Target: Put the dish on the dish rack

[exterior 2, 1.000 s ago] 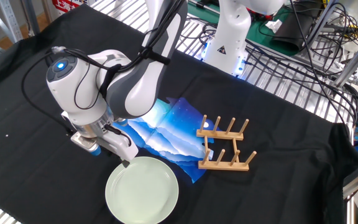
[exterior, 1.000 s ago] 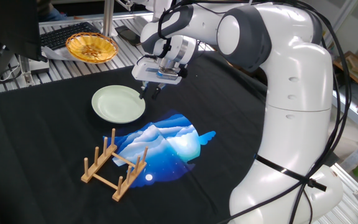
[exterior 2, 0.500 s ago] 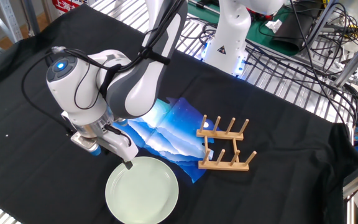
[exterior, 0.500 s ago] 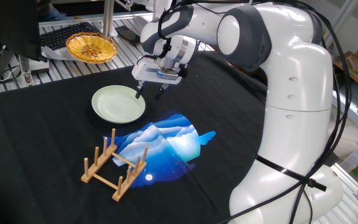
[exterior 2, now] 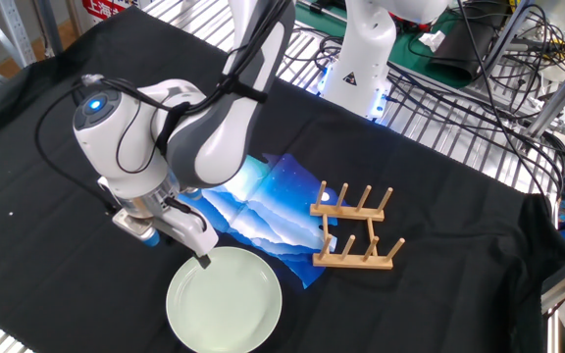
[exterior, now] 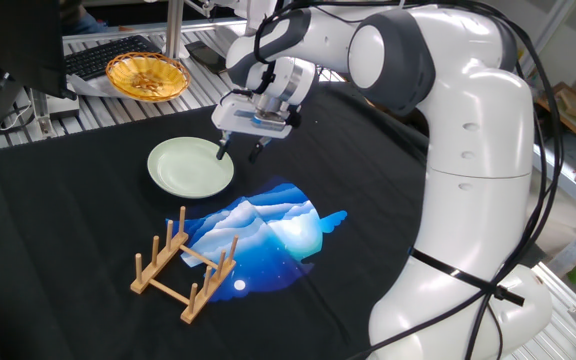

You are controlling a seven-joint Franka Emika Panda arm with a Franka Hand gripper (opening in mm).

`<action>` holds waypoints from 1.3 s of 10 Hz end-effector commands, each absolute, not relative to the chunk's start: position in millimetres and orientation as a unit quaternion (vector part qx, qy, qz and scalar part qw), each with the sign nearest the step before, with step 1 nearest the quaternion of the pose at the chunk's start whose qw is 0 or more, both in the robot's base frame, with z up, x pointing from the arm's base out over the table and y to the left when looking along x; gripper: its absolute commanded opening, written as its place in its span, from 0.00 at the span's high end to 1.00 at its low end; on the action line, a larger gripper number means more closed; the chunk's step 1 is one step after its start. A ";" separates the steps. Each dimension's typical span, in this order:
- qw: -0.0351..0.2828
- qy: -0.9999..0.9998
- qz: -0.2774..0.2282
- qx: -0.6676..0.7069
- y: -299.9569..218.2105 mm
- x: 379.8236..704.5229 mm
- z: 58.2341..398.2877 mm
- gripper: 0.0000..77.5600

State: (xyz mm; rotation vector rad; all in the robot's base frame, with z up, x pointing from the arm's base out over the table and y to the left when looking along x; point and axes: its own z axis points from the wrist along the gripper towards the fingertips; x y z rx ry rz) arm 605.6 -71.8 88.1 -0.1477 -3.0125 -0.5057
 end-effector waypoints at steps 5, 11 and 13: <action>0.040 -0.974 -0.210 -0.074 -49.7 605.4 79.8 0.00; 0.037 -0.967 -0.241 -0.081 -46.7 608.3 78.0 0.00; 0.037 -0.965 -0.248 -0.083 -46.0 609.6 78.7 0.00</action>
